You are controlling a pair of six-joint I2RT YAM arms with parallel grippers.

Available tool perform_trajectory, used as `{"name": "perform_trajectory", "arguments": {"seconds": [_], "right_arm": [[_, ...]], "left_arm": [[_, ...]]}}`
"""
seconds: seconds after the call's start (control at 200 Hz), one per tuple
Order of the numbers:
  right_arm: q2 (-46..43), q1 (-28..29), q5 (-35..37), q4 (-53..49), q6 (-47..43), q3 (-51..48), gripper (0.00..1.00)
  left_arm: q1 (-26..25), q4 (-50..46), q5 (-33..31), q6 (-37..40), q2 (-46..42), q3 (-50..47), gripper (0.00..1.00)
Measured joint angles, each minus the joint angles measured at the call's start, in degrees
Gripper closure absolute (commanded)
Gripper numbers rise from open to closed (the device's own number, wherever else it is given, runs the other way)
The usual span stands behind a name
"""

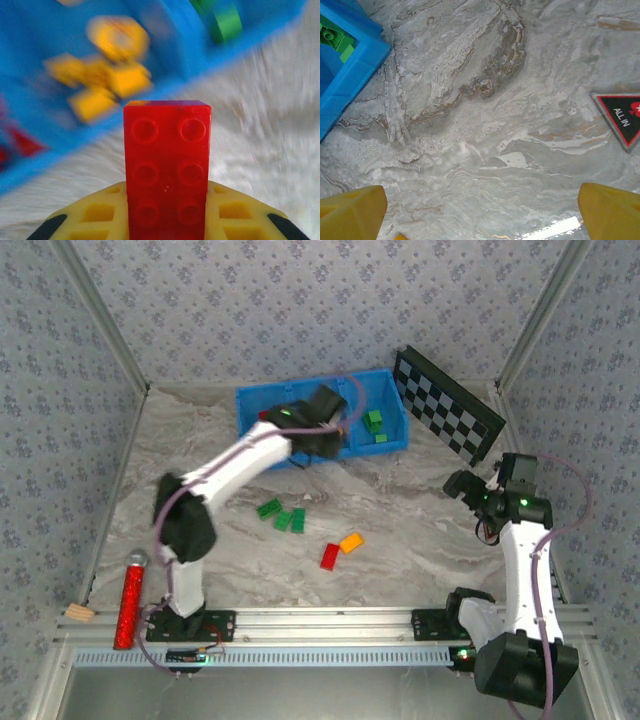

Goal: Sort the legos into containers by color
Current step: Place the lego in the container.

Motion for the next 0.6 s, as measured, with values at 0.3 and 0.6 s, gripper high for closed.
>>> {"name": "perform_trajectory", "arguments": {"seconds": [0.3, 0.6], "right_arm": [[-2.01, 4.13, -2.54, 6.36, 0.37, -0.79, 0.00], [0.85, 13.20, -5.40, 10.27, -3.65, -0.24, 0.00]], "left_arm": [[15.21, 6.91, -5.64, -1.90, -3.48, -2.80, 0.80], [20.46, 5.60, -0.94, -4.37, 16.70, 5.40, 0.80]]}}
